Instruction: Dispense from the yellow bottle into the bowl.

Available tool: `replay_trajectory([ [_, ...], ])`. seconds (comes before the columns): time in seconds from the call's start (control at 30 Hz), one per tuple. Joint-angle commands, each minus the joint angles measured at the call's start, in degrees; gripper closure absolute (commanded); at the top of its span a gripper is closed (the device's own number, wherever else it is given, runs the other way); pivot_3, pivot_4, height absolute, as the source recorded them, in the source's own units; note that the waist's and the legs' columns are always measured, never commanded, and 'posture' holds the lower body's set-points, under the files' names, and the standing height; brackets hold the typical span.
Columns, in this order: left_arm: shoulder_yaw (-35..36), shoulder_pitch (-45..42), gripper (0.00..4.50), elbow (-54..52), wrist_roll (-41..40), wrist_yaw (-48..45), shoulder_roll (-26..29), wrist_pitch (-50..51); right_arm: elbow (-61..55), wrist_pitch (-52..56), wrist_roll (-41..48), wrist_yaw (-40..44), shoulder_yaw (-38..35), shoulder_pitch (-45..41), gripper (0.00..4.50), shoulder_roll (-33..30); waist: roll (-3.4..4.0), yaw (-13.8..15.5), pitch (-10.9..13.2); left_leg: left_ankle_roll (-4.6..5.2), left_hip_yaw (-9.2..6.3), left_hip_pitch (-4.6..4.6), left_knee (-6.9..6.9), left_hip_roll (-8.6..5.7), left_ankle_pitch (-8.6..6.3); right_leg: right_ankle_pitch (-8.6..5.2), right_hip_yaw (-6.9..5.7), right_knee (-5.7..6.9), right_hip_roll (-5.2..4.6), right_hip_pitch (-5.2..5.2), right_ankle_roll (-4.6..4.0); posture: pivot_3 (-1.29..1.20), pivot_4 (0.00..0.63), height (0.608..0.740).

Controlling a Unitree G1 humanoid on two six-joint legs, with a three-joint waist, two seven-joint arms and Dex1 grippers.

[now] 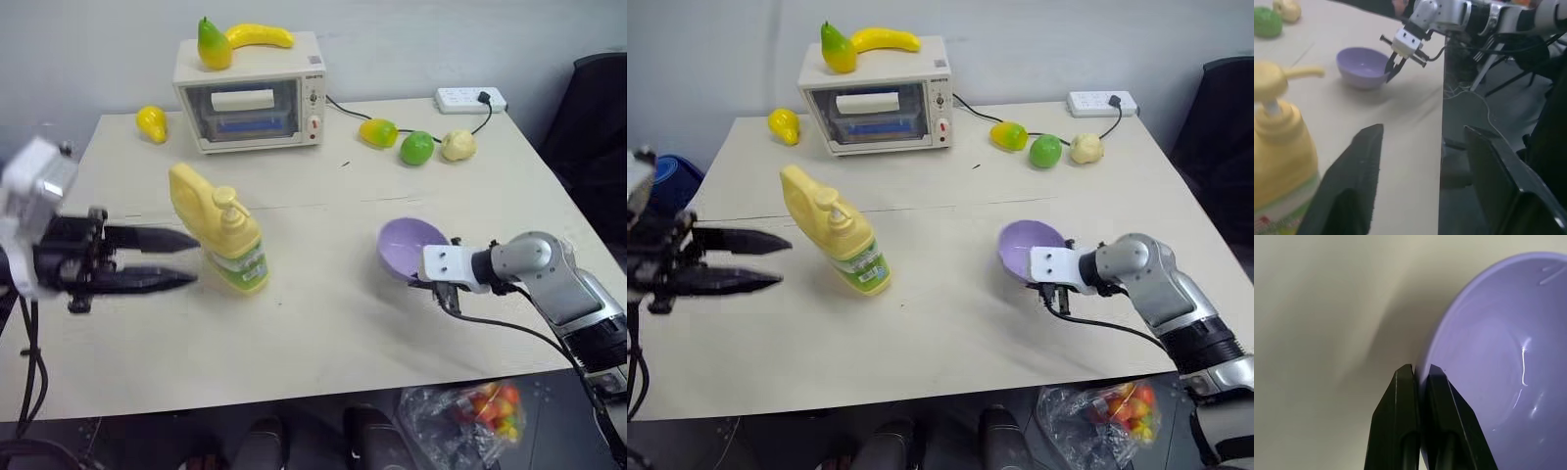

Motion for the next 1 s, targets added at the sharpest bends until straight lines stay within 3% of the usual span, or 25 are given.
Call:
replay_trajectory([
  [0.03,6.46,8.13,0.74,-5.41,1.84,1.55,-1.61,-1.49,5.70,-7.22,-2.58,-3.37,-1.42,-2.21,4.50,1.23,0.00,-0.25,0.00,0.00,0.04,0.04,-0.04,0.01,0.00,0.00,0.04,-0.01,0.01,0.00,0.00,0.00,0.150,0.740],
  [0.1,8.64,12.51,0.18,-6.25,2.58,2.63,-3.02,-2.55,8.45,-9.34,-3.32,-3.64,-1.34,-3.17,4.50,2.05,0.00,-0.20,0.00,-0.01,0.19,0.17,-0.17,0.05,0.01,0.00,0.18,-0.02,0.07,0.03,0.00,0.00,0.150,0.740],
  [0.17,10.06,15.42,0.05,-6.52,2.96,4.11,-4.80,-3.65,10.25,-10.93,-3.63,-3.52,-1.31,-3.75,4.50,2.68,0.00,-0.12,0.00,-0.03,0.20,0.24,-0.19,0.11,0.01,0.00,0.17,-0.07,0.12,0.08,-0.01,0.00,0.150,0.740],
  [0.2,10.45,16.66,0.00,-6.78,3.27,4.86,-5.66,-4.28,10.92,-11.67,-3.95,-3.69,-1.31,-3.97,4.07,2.91,0.00,-0.09,0.00,-0.03,0.21,0.26,-0.20,0.11,0.01,0.00,0.19,-0.12,0.11,0.12,-0.01,0.00,0.150,0.740],
  [0.3,10.56,19.23,0.00,-7.48,3.59,6.36,-7.29,-6.26,11.17,-10.83,-2.94,-1.34,-1.85,-3.82,3.45,3.09,0.01,0.08,0.00,-0.01,0.24,0.90,-0.57,0.11,0.01,0.00,0.20,-0.48,0.10,0.79,-0.02,0.00,0.150,0.740],
  [0.43,10.47,20.67,0.00,-7.42,3.01,7.85,-8.10,-8.11,8.43,-10.00,-1.44,-0.47,-3.99,-2.53,2.09,2.05,0.01,0.12,0.00,0.02,0.13,1.01,-0.65,0.10,-0.01,0.00,0.12,-0.64,0.07,0.99,-0.02,0.00,0.150,0.740],
  [0.63,10.00,21.66,0.00,-5.78,3.29,8.48,-7.96,-10.79,-2.53,0.82,9.01,3.24,-13.66,1.16,0.05,-1.09,0.02,0.09,0.01,0.02,0.14,1.01,-0.73,0.13,-0.01,0.00,0.12,-0.68,0.08,0.97,-0.02,0.00,0.150,0.740],
  [0.7,10.17,21.98,0.00,-5.37,2.95,8.72,-7.94,-11.21,-5.84,4.69,12.98,4.31,-17.26,2.69,0.02,-2.21,0.02,0.11,0.01,0.03,0.13,1.01,-0.73,0.15,-0.01,0.00,0.11,-0.71,0.08,0.98,-0.02,0.00,0.150,0.740],
  [0.83,12.16,23.81,0.00,-5.01,3.99,9.22,-8.58,-12.77,-12.35,18.84,26.88,9.43,-31.28,12.20,0.02,-7.46,0.02,0.42,0.01,0.08,0.13,1.01,-0.79,0.18,-0.05,0.00,0.11,-0.76,0.08,1.00,-0.02,0.00,0.150,0.740],
  [1.0,15.69,27.15,0.00,-3.63,3.75,9.35,-9.66,-13.48,-12.93,24.49,32.32,13.86,-42.18,26.70,0.02,-10.75,0.01,1.45,0.00,0.19,0.15,1.05,-0.80,0.20,-0.12,0.00,0.09,-1.00,0.07,1.18,-0.02,0.00,0.150,0.740],
])
